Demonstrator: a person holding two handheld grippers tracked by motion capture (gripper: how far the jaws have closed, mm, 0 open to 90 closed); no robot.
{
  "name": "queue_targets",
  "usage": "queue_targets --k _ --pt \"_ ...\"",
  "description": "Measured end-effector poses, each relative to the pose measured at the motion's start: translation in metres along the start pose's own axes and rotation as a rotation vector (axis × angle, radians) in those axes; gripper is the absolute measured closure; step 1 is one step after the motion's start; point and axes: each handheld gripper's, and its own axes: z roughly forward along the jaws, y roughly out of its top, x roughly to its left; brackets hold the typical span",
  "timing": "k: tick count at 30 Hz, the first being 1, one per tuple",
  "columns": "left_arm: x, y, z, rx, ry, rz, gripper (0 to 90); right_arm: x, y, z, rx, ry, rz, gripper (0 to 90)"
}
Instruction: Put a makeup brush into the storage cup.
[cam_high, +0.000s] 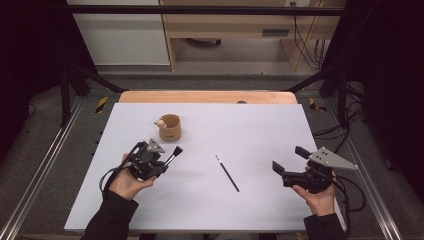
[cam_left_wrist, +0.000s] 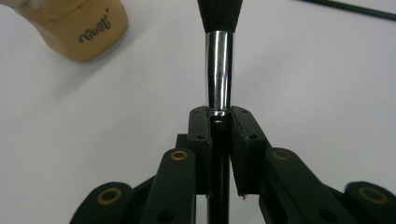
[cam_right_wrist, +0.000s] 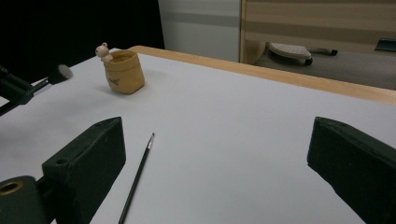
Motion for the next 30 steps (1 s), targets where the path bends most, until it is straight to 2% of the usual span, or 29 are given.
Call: queue_targets --k 10,15,17,20,25,30 --pt "0.003 0.002 -0.014 -0.157 0.035 -0.063 78.9 0.0 0.0 0.0 -0.001 -0.001 0.0 4.6" --pt "0.003 0.003 -0.017 -0.224 0.06 -0.077 78.9 0.0 0.0 0.0 -0.002 -0.004 -0.001 4.6" --pt "0.002 0.004 -0.018 -0.264 0.068 -0.104 78.9 0.0 0.0 0.0 -0.001 -0.003 -0.002 4.6" --pt "0.003 0.005 -0.02 -0.288 0.082 -0.109 78.9 0.0 0.0 0.0 -0.001 -0.003 -0.002 4.6" --pt "0.005 0.007 -0.022 -0.367 0.1 -0.158 78.9 0.0 0.0 0.0 -0.002 -0.003 -0.002 4.6" --pt "0.007 0.011 -0.024 -0.429 0.116 -0.19 78.9 0.0 0.0 0.0 0.0 -0.001 -0.001 4.6"
